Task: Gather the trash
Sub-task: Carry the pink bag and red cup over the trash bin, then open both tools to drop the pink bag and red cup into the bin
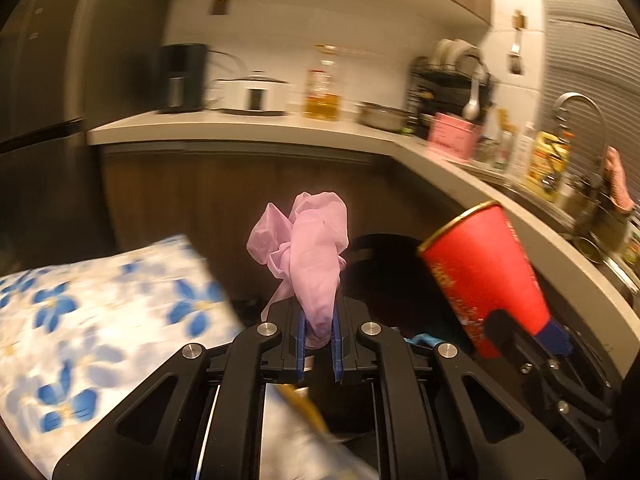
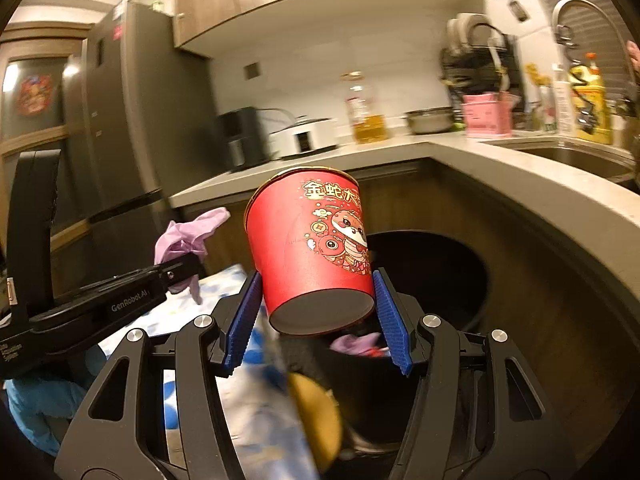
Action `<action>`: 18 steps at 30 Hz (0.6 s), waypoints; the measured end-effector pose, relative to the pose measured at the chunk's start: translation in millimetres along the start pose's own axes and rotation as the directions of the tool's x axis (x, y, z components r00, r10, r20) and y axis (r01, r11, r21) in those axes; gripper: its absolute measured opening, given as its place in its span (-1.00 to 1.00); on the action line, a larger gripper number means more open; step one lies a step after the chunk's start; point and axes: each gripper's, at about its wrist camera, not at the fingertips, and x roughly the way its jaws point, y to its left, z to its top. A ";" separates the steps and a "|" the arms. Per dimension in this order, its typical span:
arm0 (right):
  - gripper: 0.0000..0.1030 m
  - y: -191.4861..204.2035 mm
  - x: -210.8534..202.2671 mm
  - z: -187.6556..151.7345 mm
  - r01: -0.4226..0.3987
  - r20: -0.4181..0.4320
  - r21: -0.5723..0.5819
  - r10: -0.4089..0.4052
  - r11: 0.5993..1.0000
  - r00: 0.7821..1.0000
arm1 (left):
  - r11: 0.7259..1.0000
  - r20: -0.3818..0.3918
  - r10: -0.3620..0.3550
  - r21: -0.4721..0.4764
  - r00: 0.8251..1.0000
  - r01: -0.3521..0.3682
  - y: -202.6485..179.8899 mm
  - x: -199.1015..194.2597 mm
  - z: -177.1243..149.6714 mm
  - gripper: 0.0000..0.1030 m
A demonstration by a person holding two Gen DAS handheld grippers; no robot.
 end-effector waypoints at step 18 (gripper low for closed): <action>0.12 -67.8 48.7 14.2 0.094 -0.027 0.071 -0.093 0.993 0.995 | 0.983 -0.016 -0.157 0.094 0.987 0.158 -52.9 72.9 -3.6 -0.18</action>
